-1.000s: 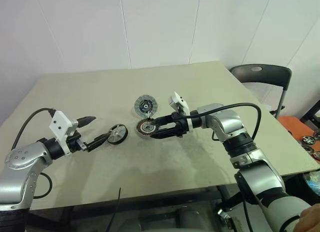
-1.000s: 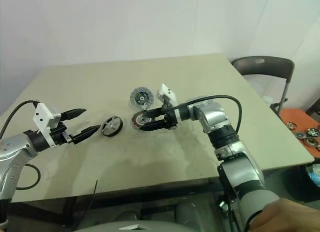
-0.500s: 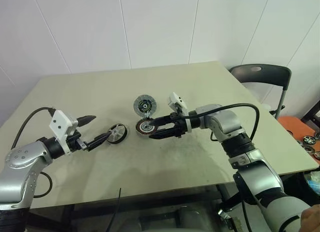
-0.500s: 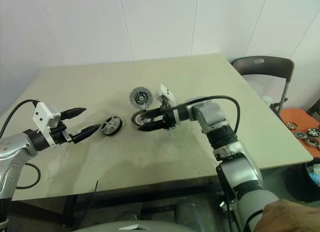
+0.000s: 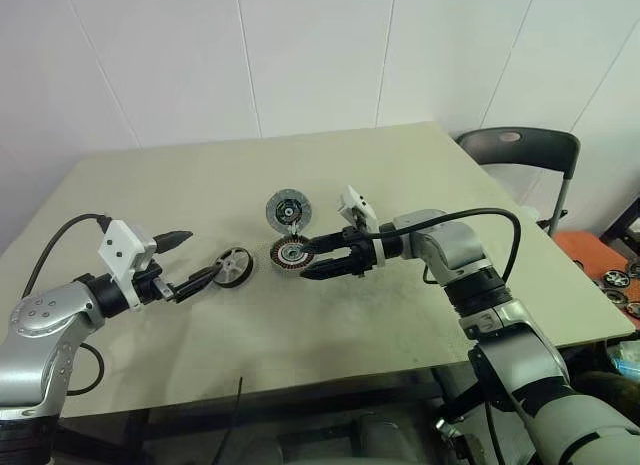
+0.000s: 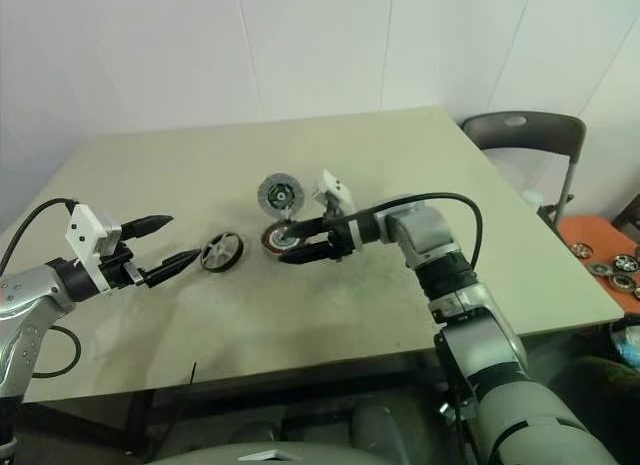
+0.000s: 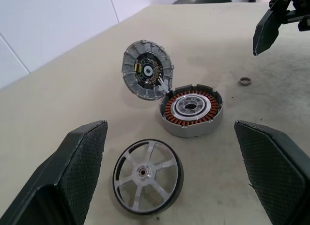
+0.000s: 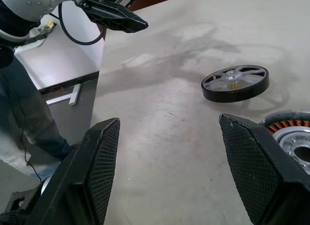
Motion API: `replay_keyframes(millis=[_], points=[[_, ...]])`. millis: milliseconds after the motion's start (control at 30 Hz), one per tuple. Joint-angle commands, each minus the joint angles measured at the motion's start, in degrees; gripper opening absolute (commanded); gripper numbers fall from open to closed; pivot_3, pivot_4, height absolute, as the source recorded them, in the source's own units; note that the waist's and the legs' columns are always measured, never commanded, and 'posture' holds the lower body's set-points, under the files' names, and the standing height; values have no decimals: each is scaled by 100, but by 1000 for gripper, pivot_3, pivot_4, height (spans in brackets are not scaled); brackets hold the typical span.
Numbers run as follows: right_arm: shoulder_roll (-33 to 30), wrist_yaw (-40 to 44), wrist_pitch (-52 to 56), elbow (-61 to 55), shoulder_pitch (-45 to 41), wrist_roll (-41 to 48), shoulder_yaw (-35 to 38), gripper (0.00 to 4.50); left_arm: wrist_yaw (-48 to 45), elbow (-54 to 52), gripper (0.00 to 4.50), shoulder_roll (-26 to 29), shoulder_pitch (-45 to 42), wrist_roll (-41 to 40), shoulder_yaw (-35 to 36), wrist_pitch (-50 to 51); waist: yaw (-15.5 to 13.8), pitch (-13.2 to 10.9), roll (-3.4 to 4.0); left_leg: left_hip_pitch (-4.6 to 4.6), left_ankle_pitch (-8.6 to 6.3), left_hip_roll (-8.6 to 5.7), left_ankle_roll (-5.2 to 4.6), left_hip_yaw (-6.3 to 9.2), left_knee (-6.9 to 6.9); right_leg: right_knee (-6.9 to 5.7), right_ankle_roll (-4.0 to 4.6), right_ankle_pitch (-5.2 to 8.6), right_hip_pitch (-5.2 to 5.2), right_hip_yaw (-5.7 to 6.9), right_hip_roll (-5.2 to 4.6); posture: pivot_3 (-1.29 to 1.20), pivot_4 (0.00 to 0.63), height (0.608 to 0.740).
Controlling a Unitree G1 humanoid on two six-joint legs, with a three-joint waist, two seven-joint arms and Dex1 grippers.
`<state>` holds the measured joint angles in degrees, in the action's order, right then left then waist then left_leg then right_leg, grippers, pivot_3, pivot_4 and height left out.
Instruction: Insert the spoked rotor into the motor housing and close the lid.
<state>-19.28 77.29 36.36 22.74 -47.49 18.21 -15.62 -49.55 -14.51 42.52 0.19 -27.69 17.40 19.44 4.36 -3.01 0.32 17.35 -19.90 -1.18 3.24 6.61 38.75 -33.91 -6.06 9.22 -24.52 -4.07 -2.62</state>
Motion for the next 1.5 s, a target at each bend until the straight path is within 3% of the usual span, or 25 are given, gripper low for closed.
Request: replay_keyframes(millis=[33,1500], points=[[-25,14,-2,-127,-126,54,71,3436,3,5,4457,80,-128,17,107,-79,-2,0,0,0,0,0,0,0,-3,0,0,0,-1,0,0,0,0,740],[31,192,-154,95,-189,59,46,3436,-5,-380,4457,170,204,-95,281,138,-20,-1,1,-1,0,3,0,0,-64,70,0,1,-12,2,-2,0,0,740]])
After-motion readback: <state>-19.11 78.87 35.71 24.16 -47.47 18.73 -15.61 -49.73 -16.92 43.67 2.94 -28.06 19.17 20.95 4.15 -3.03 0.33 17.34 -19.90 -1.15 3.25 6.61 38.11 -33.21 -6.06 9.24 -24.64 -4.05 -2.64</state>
